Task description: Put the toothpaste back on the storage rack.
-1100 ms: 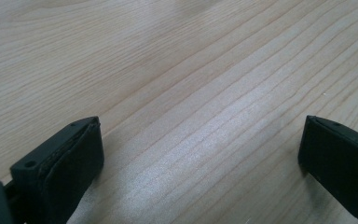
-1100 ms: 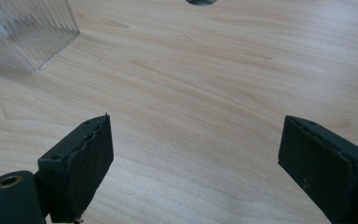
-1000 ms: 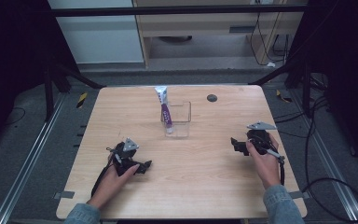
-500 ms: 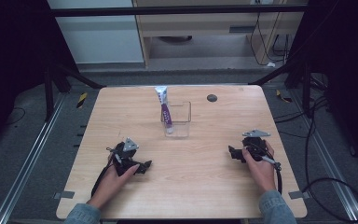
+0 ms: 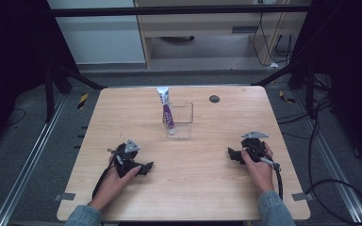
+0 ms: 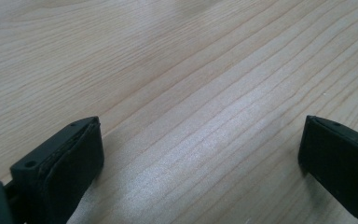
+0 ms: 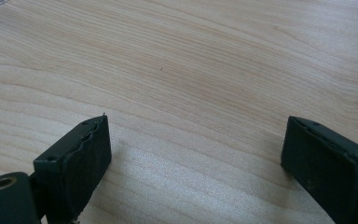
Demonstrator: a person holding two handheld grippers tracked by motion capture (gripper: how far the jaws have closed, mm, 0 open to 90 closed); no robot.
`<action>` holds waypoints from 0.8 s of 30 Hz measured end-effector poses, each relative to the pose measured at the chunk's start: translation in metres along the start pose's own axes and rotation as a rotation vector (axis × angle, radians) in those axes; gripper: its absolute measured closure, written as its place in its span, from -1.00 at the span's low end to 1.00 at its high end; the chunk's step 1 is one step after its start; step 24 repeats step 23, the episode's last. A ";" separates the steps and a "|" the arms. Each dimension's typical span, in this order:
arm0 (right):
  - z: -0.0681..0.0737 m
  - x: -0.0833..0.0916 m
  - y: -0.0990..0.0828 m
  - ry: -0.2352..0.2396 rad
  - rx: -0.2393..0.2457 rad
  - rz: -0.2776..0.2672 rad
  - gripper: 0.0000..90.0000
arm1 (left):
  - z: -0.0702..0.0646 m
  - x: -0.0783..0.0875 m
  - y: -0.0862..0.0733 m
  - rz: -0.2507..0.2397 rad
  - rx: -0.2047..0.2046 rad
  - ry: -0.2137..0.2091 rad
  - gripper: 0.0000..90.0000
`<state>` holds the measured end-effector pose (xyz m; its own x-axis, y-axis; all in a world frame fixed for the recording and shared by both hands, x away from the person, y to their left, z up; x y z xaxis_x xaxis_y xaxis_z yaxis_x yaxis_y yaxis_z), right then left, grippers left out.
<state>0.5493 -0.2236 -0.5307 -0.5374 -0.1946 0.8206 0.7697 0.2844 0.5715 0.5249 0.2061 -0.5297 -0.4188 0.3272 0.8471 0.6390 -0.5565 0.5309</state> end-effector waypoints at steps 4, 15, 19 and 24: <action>0.001 -0.001 0.000 -0.001 0.001 0.002 -0.83 | 0.000 0.000 0.000 0.000 0.000 0.000 -1.00; 0.003 -0.003 0.002 -0.004 -0.005 0.016 -0.92 | 0.000 0.000 0.000 -0.001 0.001 0.000 -1.00; 0.004 -0.003 0.001 -0.006 -0.018 0.019 -0.95 | 0.000 0.000 0.000 -0.002 0.002 0.000 -1.00; 0.005 -0.004 0.002 -0.025 -0.038 0.026 -0.99 | 0.000 0.000 0.000 0.000 -0.001 0.000 -1.00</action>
Point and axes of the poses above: each handheld gripper's, and its own axes: x roughly backward along the jaws, y roughly out of its top, z roughly to its left, the point moved 3 cm from there along -x, roughly forward along the jaws, and after that the axes turned 13 degrees about z, right-handed, at the moved point
